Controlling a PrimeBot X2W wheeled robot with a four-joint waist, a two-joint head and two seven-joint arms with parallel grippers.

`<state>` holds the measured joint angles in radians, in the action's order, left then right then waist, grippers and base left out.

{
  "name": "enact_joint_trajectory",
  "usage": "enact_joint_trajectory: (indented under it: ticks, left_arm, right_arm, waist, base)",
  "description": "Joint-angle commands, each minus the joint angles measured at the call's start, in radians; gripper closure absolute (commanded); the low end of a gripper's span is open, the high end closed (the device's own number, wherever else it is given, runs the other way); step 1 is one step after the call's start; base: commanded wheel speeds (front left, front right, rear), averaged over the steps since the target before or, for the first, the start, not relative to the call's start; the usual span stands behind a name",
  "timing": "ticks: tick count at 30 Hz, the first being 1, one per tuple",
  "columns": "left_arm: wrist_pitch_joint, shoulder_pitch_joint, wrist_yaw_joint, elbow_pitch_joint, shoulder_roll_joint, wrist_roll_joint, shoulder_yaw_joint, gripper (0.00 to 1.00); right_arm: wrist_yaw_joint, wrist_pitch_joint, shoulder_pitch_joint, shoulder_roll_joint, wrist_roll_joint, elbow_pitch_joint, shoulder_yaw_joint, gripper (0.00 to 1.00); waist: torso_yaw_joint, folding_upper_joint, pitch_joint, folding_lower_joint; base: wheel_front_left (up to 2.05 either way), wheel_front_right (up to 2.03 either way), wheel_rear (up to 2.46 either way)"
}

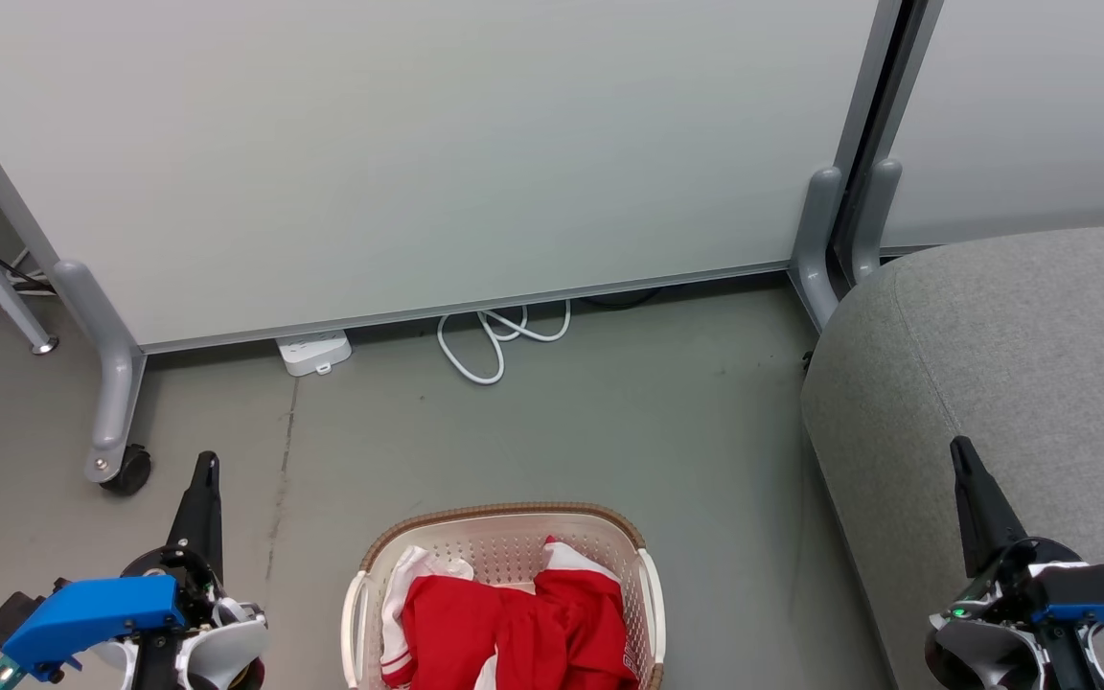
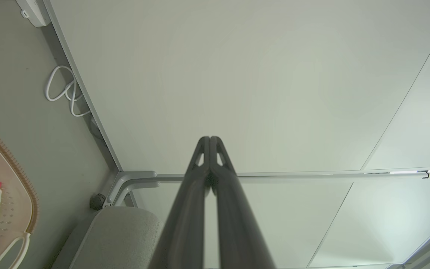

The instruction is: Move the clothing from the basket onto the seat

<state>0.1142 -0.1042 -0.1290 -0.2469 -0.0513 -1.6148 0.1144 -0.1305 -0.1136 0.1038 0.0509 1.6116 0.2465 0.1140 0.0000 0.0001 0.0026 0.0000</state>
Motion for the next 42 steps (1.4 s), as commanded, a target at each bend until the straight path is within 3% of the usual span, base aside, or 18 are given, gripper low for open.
enact_joint_trajectory:
  ticks: [1, 42]
  left_arm:
    - [0.003, -0.011, -0.003, 0.003, 0.001, 0.005, 0.002, 1.0]
    - [0.003, -0.011, -0.003, 0.003, 0.001, 0.005, 0.001, 1.0]
  right_arm:
    - [0.0, -0.004, 0.012, -0.002, 0.002, -0.002, 0.001, 1.0]
    - [0.0, -0.004, 0.012, -0.002, 0.002, -0.002, 0.001, 1.0]
  waist:
    - [0.0, -0.0001, 0.0, 0.0]
    - [0.0, -0.0001, 0.0, 0.0]
  base:
    - [0.0, 0.0, 0.0]
    - [0.0, 0.0, 0.0]
